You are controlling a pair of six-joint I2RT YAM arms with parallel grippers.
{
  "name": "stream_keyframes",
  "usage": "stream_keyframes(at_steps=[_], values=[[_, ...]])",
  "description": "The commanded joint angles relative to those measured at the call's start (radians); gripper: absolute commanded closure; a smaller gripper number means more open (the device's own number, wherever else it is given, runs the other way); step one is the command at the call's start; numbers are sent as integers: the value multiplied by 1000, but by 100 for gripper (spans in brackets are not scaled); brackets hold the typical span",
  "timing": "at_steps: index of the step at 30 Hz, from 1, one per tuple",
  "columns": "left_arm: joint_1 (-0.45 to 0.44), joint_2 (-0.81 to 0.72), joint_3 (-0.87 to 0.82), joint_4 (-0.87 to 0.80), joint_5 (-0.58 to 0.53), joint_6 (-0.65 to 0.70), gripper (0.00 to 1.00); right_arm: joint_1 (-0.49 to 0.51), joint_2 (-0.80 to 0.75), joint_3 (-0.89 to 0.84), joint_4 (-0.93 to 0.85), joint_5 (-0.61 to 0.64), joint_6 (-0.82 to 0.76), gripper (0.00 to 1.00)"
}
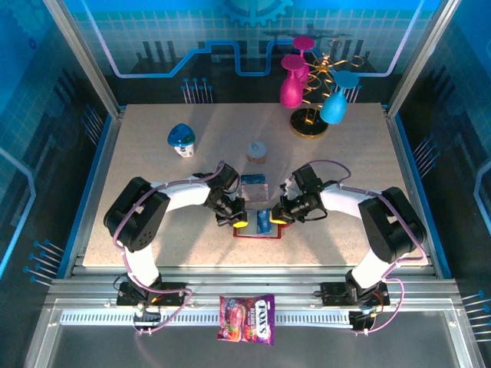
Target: Take the credit cards out of the card holder
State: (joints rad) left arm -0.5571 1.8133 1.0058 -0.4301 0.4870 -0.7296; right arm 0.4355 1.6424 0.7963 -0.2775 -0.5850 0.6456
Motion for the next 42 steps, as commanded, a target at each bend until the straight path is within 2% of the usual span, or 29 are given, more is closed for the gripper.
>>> stream_keyframes(at_steps=[1,19,29,42], values=[[-8,27,4,-53,-17,18,100,-14,-20,17,-71,32,-33,92],[-6,23,4,-48,-9,12,100,25,-20,58,-107,70,-17,92],[-7,17,4,-46,-2,13,100,59,-28,36,-43,42,57,82],[-6,18,0,-35,6,12,100,72,-38,34,-51,53,69,85]])
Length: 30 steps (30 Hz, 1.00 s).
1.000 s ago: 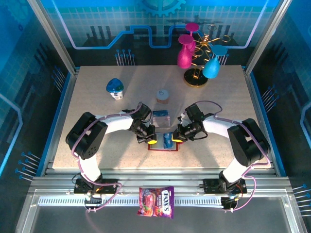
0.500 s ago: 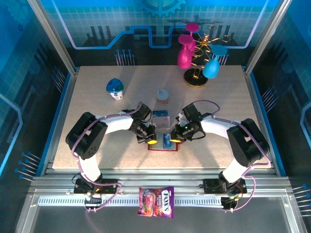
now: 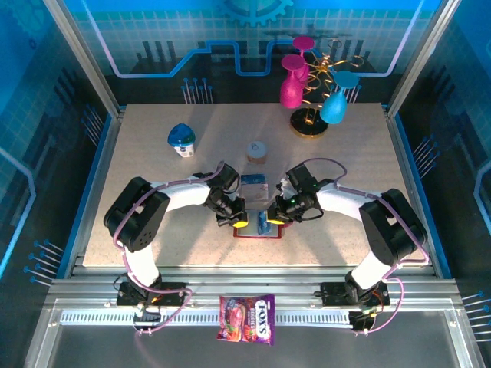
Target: Take the credit cards out of the card holder
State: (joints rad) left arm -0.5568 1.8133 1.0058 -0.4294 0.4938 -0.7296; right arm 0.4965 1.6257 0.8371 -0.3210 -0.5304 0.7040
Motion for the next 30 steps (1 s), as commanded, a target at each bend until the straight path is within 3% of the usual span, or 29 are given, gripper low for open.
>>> stream_keyframes(at_steps=[1,10,18,24,30], values=[[-7,16,0,-37,0,12,100,11,-21,-7,-9,0,11,86],[-5,-42,37,-46,-2,4,99,10,-48,12,-43,18,-4,92],[6,-103,77,-4,-20,-6,97,2,-93,102,-194,71,-115,94],[46,-170,34,67,-49,-25,93,-2,-75,237,-357,141,-314,98],[107,-235,-14,129,-96,-45,90,35,-15,425,-561,277,-633,98]])
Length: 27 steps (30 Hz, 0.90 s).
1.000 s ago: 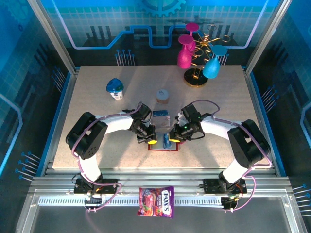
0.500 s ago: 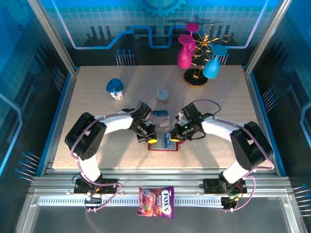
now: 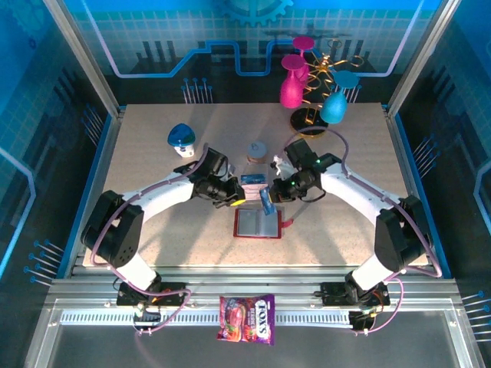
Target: Take the credit cards out of the card holder
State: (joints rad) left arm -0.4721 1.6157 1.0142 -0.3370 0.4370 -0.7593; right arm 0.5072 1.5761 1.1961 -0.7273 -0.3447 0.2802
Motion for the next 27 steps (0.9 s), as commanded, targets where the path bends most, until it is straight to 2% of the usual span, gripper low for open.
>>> stream_keyframes(at_steps=[1,5,10,19,27], values=[[32,-46,-25,38,-47,-15,90,26,45,94,-179,107,-269,98],[63,-67,-32,35,-67,-15,90,44,67,162,-197,122,-504,98],[88,-74,-36,40,-74,-27,90,53,146,313,-269,165,-722,100],[110,-104,-65,76,-88,-81,90,63,375,634,-463,247,-995,100],[134,-120,-75,69,-98,-77,90,68,545,859,-596,293,-1094,100]])
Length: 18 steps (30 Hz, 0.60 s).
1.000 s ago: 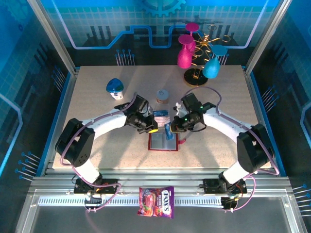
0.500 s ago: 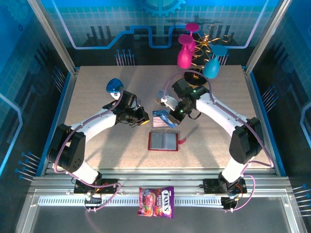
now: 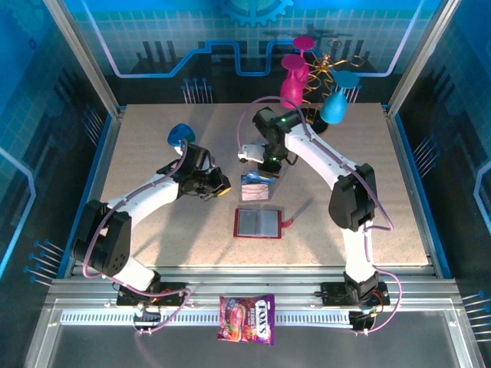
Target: Take the credit cards out of the card holder
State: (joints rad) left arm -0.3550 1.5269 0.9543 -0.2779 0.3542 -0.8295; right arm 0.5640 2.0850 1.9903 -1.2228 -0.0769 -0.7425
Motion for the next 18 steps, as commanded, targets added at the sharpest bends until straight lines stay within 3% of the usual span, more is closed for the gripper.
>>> stream_keyframes(at_steps=[1,18], values=[[22,-33,-16,10,-15,-7,90,11,54,87,-103,23,-77,100],[26,-10,-31,61,11,-49,89,28,287,383,-211,40,-144,100]])
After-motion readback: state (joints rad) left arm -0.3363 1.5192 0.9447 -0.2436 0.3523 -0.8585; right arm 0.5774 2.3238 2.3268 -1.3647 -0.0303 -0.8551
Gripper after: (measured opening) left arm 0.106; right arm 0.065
